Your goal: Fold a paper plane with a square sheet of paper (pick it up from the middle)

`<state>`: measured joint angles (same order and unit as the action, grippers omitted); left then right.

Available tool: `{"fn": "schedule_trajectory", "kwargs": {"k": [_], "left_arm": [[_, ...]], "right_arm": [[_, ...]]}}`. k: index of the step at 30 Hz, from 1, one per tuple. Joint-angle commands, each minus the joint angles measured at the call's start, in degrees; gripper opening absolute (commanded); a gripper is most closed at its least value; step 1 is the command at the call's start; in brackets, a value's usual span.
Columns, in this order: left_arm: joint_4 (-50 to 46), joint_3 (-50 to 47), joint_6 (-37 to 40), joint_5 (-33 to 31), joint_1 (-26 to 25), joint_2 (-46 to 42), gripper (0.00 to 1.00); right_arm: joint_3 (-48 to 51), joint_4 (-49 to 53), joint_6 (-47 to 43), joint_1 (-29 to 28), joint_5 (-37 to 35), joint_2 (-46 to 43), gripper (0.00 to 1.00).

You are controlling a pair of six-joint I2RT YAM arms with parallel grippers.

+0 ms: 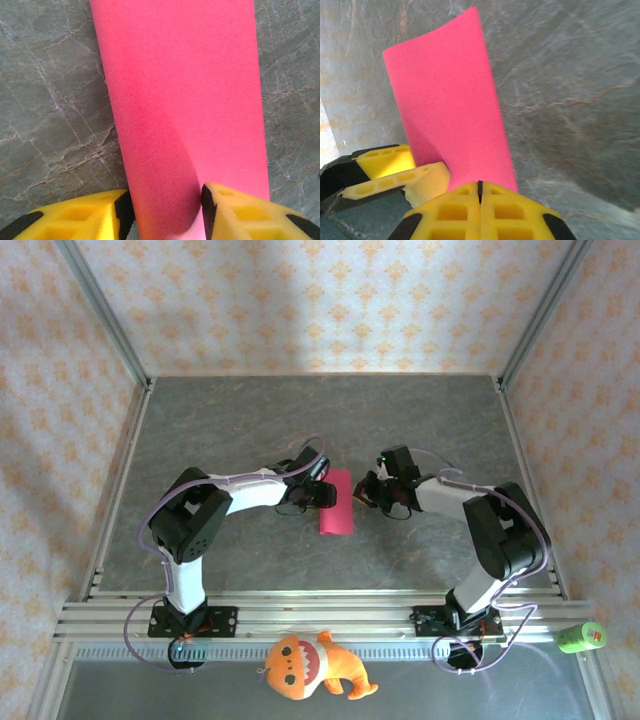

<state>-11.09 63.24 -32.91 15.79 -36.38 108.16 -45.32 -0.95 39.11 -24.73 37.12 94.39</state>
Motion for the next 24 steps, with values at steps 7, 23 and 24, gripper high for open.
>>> {"fn": "schedule_trajectory", "kwargs": {"k": [7, 23, 24], "left_arm": [[-2.3, -1.9, 1.2, -6.2, 0.8, 6.1, 0.49], [-2.2, -1.9, 1.3, -6.1, 0.8, 6.7, 0.49], [-2.1, -1.8, 1.3, -6.1, 0.8, 6.7, 0.49]], "right_arm": [[-3.2, -1.5, -0.4, -2.1, 1.1, 4.6, 0.0], [-3.9, 0.1, -2.2, -3.4, 0.8, 9.3, 0.0], [-3.7, 1.2, -2.8, -3.3, -0.1, 10.1, 0.0]]}}
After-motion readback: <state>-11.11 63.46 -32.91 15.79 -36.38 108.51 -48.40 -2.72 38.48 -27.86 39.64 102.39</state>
